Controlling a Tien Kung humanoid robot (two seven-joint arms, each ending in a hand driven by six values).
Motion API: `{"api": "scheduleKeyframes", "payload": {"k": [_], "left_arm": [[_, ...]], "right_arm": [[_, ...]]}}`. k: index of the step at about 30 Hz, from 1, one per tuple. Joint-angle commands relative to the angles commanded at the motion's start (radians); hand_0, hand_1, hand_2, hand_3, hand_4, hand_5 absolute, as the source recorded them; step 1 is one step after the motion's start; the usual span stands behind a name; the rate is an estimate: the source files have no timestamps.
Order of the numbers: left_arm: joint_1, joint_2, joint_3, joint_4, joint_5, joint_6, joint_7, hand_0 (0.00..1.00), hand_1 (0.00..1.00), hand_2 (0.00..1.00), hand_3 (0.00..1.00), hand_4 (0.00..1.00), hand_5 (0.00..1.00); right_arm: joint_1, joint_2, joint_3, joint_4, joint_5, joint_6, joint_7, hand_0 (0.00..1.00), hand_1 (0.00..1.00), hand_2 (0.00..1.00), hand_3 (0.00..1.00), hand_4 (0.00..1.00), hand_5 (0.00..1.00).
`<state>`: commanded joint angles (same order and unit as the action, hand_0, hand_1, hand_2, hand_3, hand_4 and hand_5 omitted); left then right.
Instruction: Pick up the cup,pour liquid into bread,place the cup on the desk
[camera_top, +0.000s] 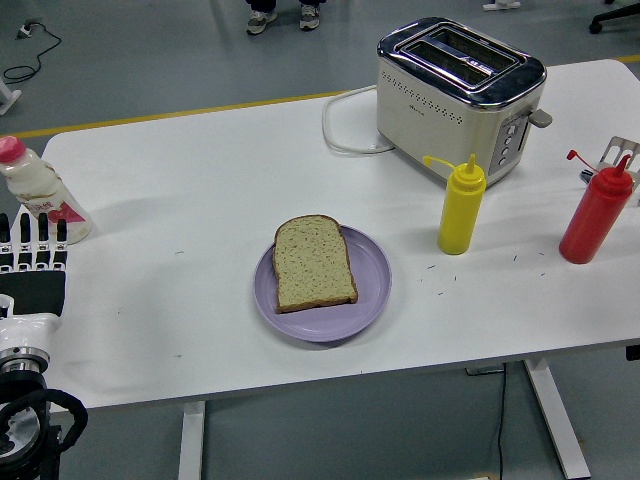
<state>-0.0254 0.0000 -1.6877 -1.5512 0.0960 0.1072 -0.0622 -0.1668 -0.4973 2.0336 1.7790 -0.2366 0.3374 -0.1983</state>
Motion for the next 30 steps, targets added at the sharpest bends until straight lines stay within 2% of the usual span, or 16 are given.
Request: {"api": "scheduleKeyframes", "payload": {"k": [8, 15, 21, 30], "left_arm": [[0.001, 0.000, 0.003, 0.002, -0.001, 0.000, 0.000, 0.863, 0.873, 0.934, 0.862, 0.719, 0.998], [0.005, 0.000, 0.002, 0.002, -0.002, 0.000, 0.000, 0.864, 0.873, 0.934, 0.863, 0.718, 0.998], [0.005, 0.000, 0.002, 0.003, -0.002, 0.000, 0.000, 0.864, 0.873, 0.934, 0.863, 0.718, 0.998], [0.004, 0.000, 0.001, 0.003, -0.002, 0.000, 0.000, 0.864, 0.873, 0.934, 0.863, 0.717, 0.998]], "right_arm": [[-0.009, -0.006, -0.038, 0.000, -0.012, 0.108, -0.084, 0.635, 0.609, 0.607, 0.576, 0.576, 0.571], [-0.018, -0.012, -0.073, 0.000, -0.036, 0.167, -0.136, 0.641, 0.615, 0.610, 0.579, 0.571, 0.581], [-0.024, -0.016, -0.121, 0.000, -0.060, 0.194, -0.169, 0.648, 0.616, 0.612, 0.582, 0.571, 0.586], [-0.030, -0.019, -0.186, 0.000, -0.087, 0.200, -0.188, 0.649, 0.619, 0.613, 0.583, 0.565, 0.592]]}}
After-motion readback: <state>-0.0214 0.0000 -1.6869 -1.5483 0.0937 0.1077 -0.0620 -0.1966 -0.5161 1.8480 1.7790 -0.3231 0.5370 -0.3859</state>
